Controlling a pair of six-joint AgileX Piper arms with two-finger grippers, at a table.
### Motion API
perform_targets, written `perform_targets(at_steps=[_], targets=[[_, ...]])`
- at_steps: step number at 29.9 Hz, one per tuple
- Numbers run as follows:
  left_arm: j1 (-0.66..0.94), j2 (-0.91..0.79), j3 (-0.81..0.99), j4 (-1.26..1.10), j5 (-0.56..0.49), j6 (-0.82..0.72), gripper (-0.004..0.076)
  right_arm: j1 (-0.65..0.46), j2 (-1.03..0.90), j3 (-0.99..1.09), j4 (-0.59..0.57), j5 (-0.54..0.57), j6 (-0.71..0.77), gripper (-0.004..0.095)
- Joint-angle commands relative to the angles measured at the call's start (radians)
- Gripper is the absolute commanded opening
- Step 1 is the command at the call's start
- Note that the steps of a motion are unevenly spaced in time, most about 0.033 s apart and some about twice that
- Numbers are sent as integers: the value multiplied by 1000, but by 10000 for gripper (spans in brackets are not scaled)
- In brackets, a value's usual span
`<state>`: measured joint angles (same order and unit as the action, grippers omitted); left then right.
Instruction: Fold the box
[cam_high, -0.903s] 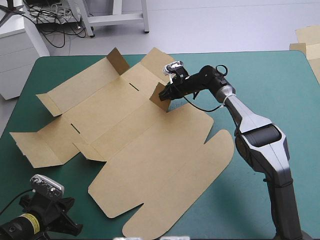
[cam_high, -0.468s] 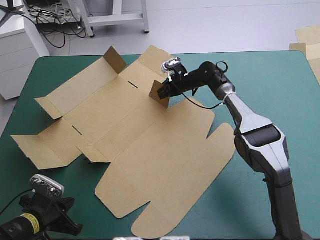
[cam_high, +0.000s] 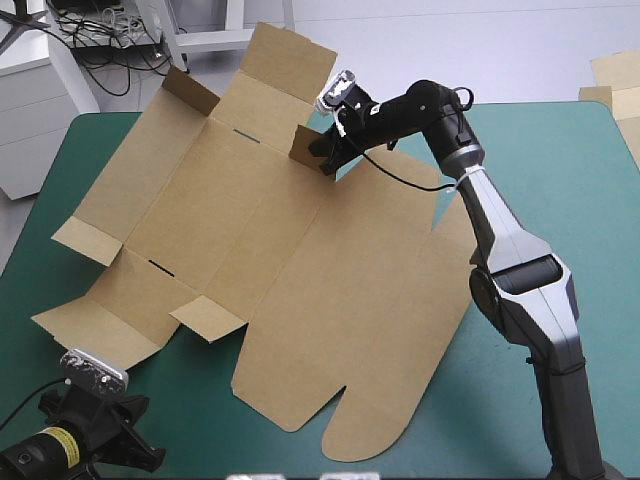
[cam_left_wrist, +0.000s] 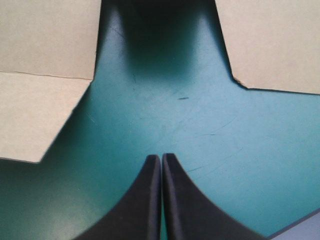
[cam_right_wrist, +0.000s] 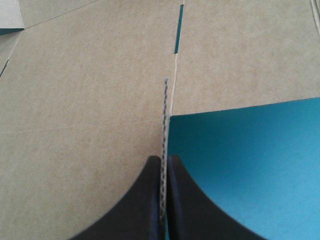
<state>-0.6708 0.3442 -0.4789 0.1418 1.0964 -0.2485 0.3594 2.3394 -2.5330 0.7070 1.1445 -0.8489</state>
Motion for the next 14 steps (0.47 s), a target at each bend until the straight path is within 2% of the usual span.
perform_targets(at_steps=[1,8,14], targets=[[-1,12,-27,12,-44,-5,-10,-3,-74,-84,32,37,-63,-20],[-1,12,-27,12,-44,-5,-10,-3,-85,-97,40,97,-124,-20],[-1,12,-44,23,-61,-5,-10,-3,-85,-97,40,105,-127,-20]])
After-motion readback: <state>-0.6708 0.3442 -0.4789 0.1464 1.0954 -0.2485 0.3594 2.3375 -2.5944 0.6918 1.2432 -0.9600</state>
